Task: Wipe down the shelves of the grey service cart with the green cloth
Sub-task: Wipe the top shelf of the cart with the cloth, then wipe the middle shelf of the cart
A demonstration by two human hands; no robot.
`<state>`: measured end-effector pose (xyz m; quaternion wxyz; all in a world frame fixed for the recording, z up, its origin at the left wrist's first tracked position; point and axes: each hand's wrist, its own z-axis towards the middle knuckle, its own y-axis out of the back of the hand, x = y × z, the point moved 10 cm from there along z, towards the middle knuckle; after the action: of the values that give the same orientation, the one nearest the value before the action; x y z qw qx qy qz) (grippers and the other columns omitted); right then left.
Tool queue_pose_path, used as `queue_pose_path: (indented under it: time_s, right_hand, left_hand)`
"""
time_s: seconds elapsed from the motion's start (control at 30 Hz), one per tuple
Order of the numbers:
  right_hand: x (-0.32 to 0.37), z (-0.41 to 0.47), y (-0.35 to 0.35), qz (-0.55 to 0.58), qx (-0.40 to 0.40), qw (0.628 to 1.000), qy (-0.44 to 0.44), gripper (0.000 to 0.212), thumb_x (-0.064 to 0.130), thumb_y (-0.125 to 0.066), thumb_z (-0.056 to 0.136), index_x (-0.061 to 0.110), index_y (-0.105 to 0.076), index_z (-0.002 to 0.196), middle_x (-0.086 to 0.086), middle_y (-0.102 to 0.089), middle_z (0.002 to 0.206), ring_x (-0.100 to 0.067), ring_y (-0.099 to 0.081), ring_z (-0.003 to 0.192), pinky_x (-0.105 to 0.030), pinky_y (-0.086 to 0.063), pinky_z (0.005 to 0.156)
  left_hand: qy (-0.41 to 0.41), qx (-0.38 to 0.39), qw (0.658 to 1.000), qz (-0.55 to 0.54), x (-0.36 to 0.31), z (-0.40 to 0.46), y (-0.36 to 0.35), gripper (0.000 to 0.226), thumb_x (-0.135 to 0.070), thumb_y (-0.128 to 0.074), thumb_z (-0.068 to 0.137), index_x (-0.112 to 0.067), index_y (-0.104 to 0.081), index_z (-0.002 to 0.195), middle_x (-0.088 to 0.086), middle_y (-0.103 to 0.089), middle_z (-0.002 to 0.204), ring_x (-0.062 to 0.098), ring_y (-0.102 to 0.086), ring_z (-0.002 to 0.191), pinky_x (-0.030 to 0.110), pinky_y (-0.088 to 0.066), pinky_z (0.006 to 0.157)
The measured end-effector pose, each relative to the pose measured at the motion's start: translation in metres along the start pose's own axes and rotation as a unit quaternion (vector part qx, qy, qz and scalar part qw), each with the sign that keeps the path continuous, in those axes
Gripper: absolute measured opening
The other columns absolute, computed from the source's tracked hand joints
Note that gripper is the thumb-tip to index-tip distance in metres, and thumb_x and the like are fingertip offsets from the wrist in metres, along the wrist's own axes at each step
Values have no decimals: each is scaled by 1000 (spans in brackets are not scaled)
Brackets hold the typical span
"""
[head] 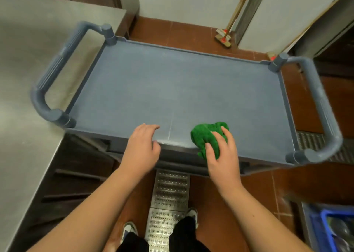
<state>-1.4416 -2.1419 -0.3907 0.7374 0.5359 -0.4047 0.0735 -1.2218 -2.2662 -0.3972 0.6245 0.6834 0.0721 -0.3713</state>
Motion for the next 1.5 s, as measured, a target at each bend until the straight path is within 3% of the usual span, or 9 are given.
queue_pose_path:
  time_s: [0.13,0.33,0.6,0.8,0.97,1.2,1.4,1.5]
  right_hand:
    - [13,-75,-21,0,46,999,-3,43,37,-51,95,19,-58,133,4,-35,154,-8,-30,139,-28,-21,116]
    - [-10,-146,-79,-57,70,993,-80,41,33,-55,99,21,-55,138,3,-34,155,-16,-30,142,-26,-19,115]
    - [-70,-167,-146,-78,66,988,-115,43,37,-50,100,19,-54,139,0,-36,155,-21,-34,140,-25,-20,112]
    - [-168,-150,-219,-40,22,998,-40,41,36,-52,99,19,-56,136,3,-37,153,-15,-34,140,-27,-19,117]
    - [-222,-126,-281,-11,-16,997,78,52,54,-40,92,26,-57,133,15,-36,147,-4,-35,136,-23,-25,115]
    - [-234,-101,-295,-15,-76,978,194,48,51,-45,92,30,-55,135,21,-32,149,4,-29,137,-21,-24,114]
    - [-241,-85,-304,18,-62,983,174,54,52,-41,94,25,-52,139,16,-32,151,-6,-34,138,-27,-29,116]
    - [-247,-82,-306,22,-64,982,174,55,52,-40,94,23,-52,140,13,-35,150,-8,-37,137,-24,-28,116]
  left_hand:
    - [-27,20,999,-4,8,-53,-2,47,-8,-56,83,-16,-54,129,1,-57,128,19,-46,126,34,-33,110]
    - [-24,73,997,1,66,-99,-24,45,-10,-55,85,-19,-54,130,-2,-56,130,15,-42,130,32,-30,112]
    - [-16,44,999,11,113,-114,-83,43,-8,-54,83,-18,-57,125,0,-58,127,19,-44,128,35,-32,110]
    - [-105,-22,994,35,144,-88,-204,44,-10,-56,77,-19,-59,120,1,-60,126,22,-47,126,42,-39,108]
    - [-152,-86,984,46,187,-62,-300,47,-14,-55,69,-18,-62,115,6,-64,119,30,-54,117,40,-44,101]
    - [-197,-162,965,67,187,-46,-330,45,-18,-62,66,-27,-59,110,-5,-63,106,22,-54,106,35,-45,87]
    - [-204,-160,962,83,168,-50,-344,46,-33,-38,67,-26,-61,106,-4,-64,104,23,-55,104,35,-44,85]
    - [-202,-162,961,94,164,-45,-351,51,-38,-33,64,-23,-60,104,-2,-64,104,26,-54,104,40,-45,87]
